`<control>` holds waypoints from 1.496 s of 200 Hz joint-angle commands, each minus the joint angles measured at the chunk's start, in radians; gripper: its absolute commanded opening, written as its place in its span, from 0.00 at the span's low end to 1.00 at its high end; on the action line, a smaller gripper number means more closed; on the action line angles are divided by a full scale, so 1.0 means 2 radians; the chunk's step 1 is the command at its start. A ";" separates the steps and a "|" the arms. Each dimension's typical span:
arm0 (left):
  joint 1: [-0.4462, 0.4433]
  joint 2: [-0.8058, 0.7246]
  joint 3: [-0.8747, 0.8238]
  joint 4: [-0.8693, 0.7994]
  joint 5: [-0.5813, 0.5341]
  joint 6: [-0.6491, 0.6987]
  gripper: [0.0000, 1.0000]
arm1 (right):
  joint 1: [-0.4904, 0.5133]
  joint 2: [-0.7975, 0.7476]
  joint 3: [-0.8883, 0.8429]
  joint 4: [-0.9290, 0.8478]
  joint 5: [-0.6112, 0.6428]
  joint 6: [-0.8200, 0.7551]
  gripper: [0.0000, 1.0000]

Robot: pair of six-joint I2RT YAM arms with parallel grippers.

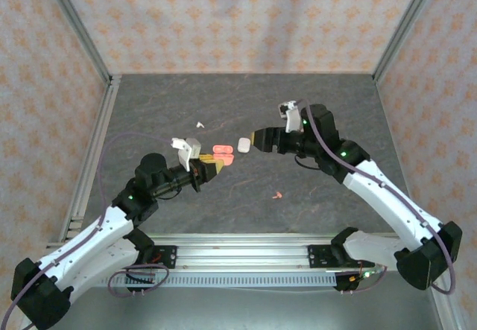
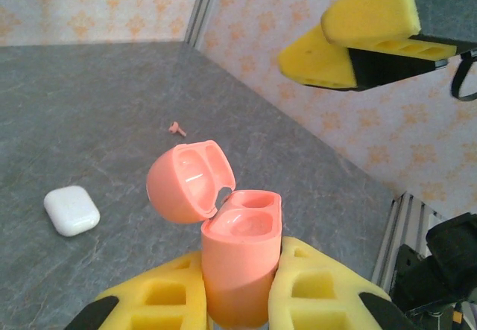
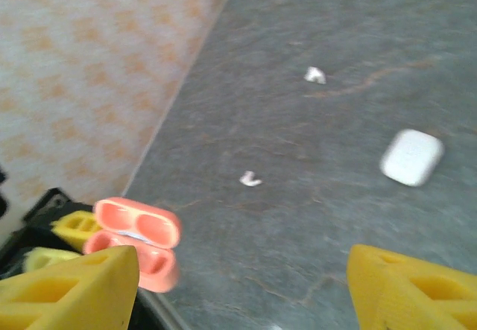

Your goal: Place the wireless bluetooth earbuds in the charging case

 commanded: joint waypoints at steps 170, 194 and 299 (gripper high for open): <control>-0.002 -0.002 -0.016 -0.003 -0.008 0.058 0.00 | 0.029 0.091 -0.198 -0.053 0.110 0.321 0.42; -0.002 -0.001 -0.018 -0.008 -0.005 0.062 0.00 | 0.039 0.104 -0.198 -0.051 0.113 0.329 0.43; -0.002 -0.033 -0.079 0.123 0.039 0.052 0.00 | 0.044 0.150 -0.208 -0.018 0.108 0.336 0.38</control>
